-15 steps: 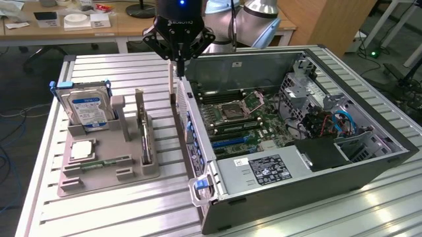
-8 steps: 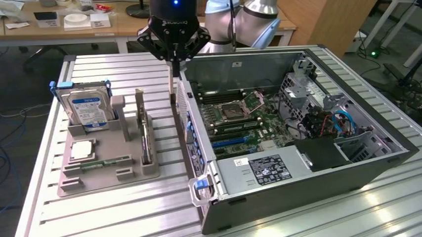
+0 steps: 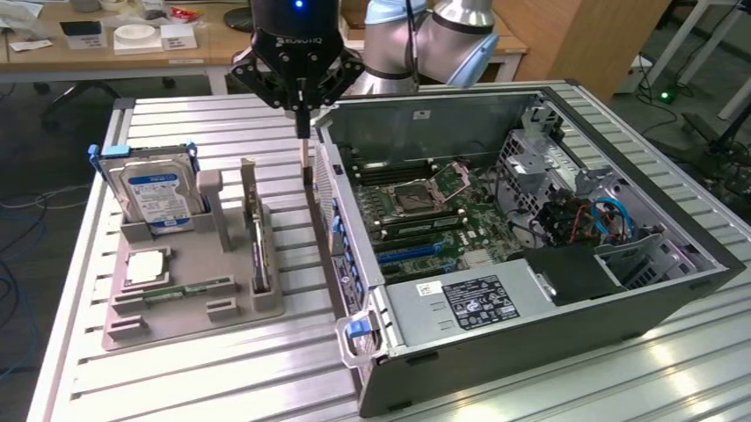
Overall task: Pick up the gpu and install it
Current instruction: 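Reach for the gpu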
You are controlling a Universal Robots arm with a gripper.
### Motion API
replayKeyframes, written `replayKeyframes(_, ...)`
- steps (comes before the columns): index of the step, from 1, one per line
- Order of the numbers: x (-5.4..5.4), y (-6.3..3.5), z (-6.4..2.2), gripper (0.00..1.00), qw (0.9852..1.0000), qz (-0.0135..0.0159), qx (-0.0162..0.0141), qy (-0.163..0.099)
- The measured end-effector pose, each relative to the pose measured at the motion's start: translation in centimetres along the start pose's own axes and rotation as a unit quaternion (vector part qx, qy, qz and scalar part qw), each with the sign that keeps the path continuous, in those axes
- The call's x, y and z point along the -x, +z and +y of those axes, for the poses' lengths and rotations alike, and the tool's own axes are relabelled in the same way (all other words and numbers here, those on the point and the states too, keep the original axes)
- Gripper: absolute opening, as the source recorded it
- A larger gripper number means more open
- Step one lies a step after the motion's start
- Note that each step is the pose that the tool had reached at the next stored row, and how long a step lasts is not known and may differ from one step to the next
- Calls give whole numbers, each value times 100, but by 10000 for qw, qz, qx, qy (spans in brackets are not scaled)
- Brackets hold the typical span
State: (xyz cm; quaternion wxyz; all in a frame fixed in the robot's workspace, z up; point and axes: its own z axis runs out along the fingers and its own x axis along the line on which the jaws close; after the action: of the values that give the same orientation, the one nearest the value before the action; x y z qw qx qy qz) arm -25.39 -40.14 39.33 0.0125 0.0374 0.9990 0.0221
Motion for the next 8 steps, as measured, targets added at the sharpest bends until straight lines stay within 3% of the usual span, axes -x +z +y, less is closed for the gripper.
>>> replayKeyframes(8, -113, -3, -10, 10, 10000, 0, 0, 0)
